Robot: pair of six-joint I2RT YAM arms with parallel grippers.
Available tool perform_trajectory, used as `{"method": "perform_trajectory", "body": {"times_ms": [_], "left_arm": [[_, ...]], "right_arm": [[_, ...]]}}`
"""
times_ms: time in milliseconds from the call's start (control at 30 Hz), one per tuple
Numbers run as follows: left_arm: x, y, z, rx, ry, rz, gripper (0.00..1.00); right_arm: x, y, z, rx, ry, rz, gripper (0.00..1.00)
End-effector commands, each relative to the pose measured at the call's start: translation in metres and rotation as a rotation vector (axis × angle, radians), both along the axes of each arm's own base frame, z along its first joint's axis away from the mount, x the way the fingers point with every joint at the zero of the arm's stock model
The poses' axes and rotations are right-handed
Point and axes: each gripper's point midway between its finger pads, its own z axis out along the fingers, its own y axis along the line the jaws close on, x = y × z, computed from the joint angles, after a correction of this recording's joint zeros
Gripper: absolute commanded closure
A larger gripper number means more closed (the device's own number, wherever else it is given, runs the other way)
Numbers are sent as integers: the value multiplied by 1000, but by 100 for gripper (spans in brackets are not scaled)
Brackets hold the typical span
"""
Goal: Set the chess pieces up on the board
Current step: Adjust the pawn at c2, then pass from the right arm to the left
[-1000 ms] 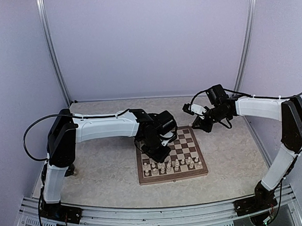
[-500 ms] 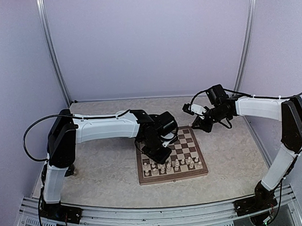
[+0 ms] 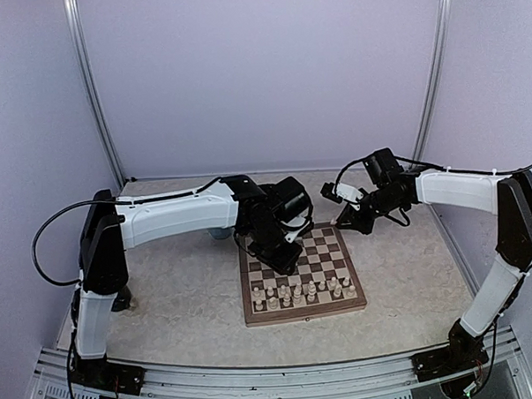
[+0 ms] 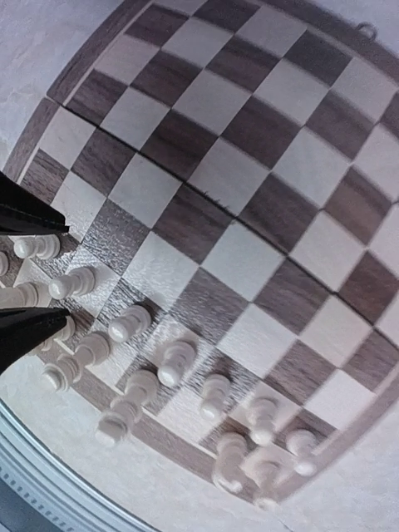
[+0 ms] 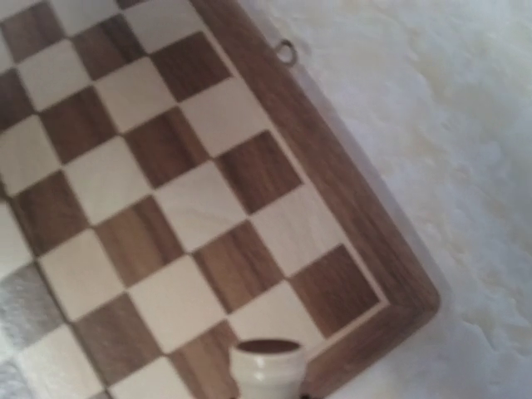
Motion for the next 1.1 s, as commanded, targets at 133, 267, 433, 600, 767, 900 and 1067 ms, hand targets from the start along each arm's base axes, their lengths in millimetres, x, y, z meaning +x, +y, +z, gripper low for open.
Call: {"method": "perform_trajectory", "body": {"times_ms": [133, 267, 433, 600, 767, 900, 1067], "left_arm": [[71, -8, 140, -360, -287, -21, 59], [80, -17, 179, -654, -333, -16, 56], [71, -16, 211, -1016, -206, -21, 55], [63, -18, 191, -1090, -14, -7, 56], [57, -19, 177, -1082, 20, -2, 56], [56, -22, 172, -1077, 53, -2, 57], [57, -24, 163, -1060, 66, 10, 57]], "right_arm": [[-14, 29, 86, 174, -26, 112, 94], [-23, 51, 104, 173, -45, 169, 94], [-36, 74, 114, 162, -55, 222, 94], [-49, 86, 117, 167, -39, 264, 94], [-64, 96, 114, 148, -32, 309, 94], [-67, 99, 117, 146, -39, 316, 94], [-74, 100, 124, 166, -40, 337, 94]]}}
